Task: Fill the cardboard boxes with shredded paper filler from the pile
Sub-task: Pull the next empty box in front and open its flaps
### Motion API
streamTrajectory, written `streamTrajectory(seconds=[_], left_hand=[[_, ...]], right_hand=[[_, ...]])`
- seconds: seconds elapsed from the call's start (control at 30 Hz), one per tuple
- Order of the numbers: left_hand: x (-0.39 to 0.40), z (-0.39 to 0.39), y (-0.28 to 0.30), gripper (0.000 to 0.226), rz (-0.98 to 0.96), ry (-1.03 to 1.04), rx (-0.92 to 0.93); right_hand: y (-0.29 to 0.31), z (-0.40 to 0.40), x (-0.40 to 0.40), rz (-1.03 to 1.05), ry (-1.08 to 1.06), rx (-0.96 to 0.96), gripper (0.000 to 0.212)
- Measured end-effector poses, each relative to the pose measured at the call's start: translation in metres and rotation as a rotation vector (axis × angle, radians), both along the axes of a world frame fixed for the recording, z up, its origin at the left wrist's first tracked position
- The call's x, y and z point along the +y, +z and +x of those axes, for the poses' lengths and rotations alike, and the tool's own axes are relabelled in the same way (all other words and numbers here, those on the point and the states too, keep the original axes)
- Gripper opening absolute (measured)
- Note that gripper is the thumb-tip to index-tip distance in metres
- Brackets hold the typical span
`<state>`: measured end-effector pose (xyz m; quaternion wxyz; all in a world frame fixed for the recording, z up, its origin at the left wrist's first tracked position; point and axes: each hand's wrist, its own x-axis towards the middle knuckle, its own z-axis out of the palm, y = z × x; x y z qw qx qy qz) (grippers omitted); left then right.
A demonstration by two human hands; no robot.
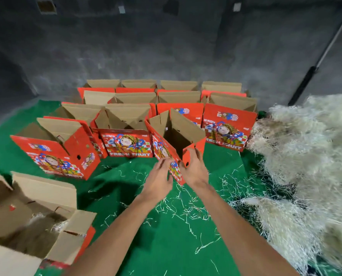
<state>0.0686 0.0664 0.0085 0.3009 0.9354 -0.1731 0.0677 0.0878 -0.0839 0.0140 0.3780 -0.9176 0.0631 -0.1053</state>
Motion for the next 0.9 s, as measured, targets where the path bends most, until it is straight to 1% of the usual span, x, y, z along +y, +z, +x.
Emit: streamTrajectory(seconds=[0.1, 0.23, 0.3, 0.33, 0.4, 0.43, 0.47, 0.53, 0.67, 0.77, 0.9], left_hand=[[-0.002, 0.043, 0.005, 0.064, 0.059, -0.015, -0.034], [-0.001, 0.097, 0.010, 0.071, 0.191, -0.029, -0.077], [0.002, 0.121, 0.011, 0.070, 0.264, -0.050, -0.097], [0.003, 0.131, 0.011, 0.066, 0.293, -0.060, -0.100], [0.003, 0.147, 0.008, 0.049, 0.354, -0.075, -0.120], [0.001, 0.151, 0.007, 0.040, 0.376, -0.079, -0.132], [-0.001, 0.153, 0.005, 0.032, 0.385, -0.081, -0.143], [-0.008, 0.156, 0.004, 0.023, 0.385, -0.102, -0.169], [-0.033, 0.147, 0.013, 0.022, 0.375, -0.226, -0.154], [-0.061, 0.130, 0.023, 0.022, 0.395, -0.302, -0.083], [-0.089, 0.107, 0.036, 0.019, 0.396, -0.336, 0.003]], right_hand=[[-0.001, 0.031, 0.000, -0.162, 0.027, 0.081, 0.069], [-0.005, 0.065, 0.005, -0.321, 0.049, 0.137, 0.069], [-0.009, 0.074, 0.007, -0.381, 0.052, 0.156, 0.061], [-0.010, 0.077, 0.006, -0.401, 0.054, 0.167, 0.053], [-0.013, 0.080, 0.004, -0.441, 0.058, 0.176, 0.035], [-0.015, 0.080, 0.002, -0.466, 0.061, 0.172, 0.029], [-0.017, 0.080, -0.001, -0.486, 0.064, 0.164, 0.027], [-0.018, 0.078, -0.010, -0.504, 0.060, 0.139, 0.026], [-0.020, 0.064, -0.047, -0.601, 0.082, 0.070, 0.026], [-0.021, 0.045, -0.085, -0.546, 0.148, 0.075, 0.028], [-0.016, 0.022, -0.120, -0.513, 0.226, 0.086, 0.030]])
